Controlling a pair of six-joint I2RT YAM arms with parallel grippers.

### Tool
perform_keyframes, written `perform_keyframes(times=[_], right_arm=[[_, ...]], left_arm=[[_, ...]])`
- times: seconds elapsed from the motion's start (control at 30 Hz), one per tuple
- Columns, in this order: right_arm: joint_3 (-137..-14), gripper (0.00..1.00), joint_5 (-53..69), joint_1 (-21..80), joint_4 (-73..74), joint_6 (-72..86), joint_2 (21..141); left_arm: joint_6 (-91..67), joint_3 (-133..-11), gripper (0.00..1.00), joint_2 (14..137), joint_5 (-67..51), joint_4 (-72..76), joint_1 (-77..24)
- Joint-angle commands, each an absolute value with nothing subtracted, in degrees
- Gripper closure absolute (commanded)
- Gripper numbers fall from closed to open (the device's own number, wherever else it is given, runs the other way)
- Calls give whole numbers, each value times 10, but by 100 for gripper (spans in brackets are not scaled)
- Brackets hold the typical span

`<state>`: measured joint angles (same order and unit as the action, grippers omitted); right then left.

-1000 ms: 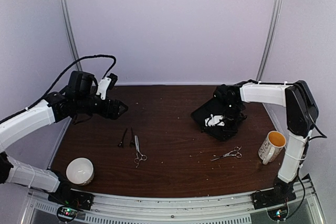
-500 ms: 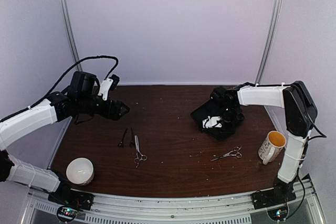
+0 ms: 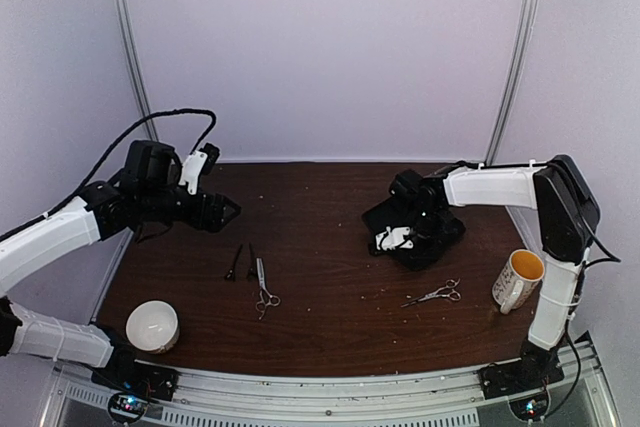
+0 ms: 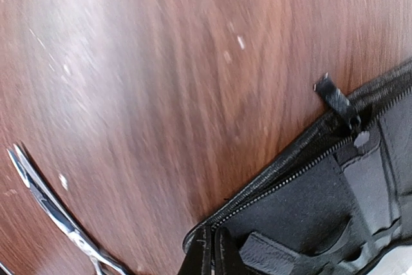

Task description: Sort the hair-cutting tools

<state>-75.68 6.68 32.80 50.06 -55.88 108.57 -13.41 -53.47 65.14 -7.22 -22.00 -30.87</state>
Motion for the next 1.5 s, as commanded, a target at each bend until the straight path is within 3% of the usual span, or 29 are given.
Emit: perform_keyframes(times=[0.0, 0.67, 0.87, 1.0, 1.13, 1.23, 1.37, 1.47], right_arm=[[-798, 100, 108, 366, 499, -533, 1100], [-933, 100, 248, 563, 442, -335, 1179], [-935, 66, 280, 547, 485, -366, 1137], [-871, 62, 282, 493, 497, -415, 1076], [-816, 60, 208, 473, 509, -487, 1047], [-763, 50, 154, 472, 468, -507, 1032], [-739, 48, 136, 472, 436, -507, 1038], [-731, 48, 134, 473, 410, -495, 1045]], left_arm=[[-134, -524, 15, 637, -60, -202, -311], [-159, -503, 14, 593, -14, -228, -311], [-176, -512, 15, 616, -6, -244, -311], [-185, -519, 17, 650, 0, -257, -312], [-212, -541, 20, 700, -1, -292, -312], [-231, -552, 20, 739, -5, -314, -315], [-245, -567, 30, 789, -17, -341, -330], [-265, -568, 32, 803, -9, -351, -353]])
